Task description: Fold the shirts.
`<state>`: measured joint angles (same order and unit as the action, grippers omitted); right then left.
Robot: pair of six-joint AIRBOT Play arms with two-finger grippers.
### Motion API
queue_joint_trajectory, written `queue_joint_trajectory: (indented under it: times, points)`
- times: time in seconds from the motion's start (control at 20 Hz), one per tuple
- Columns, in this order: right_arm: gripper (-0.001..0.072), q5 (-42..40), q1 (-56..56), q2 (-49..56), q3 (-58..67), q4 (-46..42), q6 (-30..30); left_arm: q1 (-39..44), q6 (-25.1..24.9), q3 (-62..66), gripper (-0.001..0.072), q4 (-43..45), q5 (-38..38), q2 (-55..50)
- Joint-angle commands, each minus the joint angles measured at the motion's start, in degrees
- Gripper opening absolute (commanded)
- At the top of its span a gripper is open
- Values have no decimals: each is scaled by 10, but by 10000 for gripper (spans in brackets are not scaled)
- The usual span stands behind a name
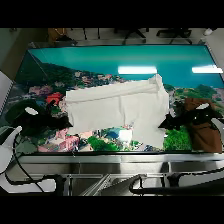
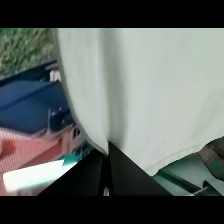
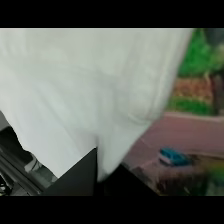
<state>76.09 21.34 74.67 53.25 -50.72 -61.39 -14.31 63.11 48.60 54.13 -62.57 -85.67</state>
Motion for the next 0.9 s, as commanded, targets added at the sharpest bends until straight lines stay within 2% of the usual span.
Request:
queue_joint_trajectory:
  times: [0.0, 0.2, 0.4, 0.55, 0.65, 0.85]
  points:
    - [30, 22, 1, -31, -2, -31, 2, -31, 0, 9, 13, 4, -36, 1]
    - [30, 47, 1, -125, -19, -98, -49, -79, 18, 45, 11, 40, -109, 1]
    - [29, 51, 1, -239, -99, -97, -64, -91, 25, 50, 11, 93, -144, 7]
    - [30, 11, 1, -269, -86, -86, -61, -90, 25, 67, 11, 87, -144, 37]
    - [30, -31, 1, -255, -45, -32, -33, -79, 30, 111, 11, 88, -146, 47]
    - [30, -77, -5, -158, 61, 149, 68, -43, 48, 218, 11, 88, -153, 25]
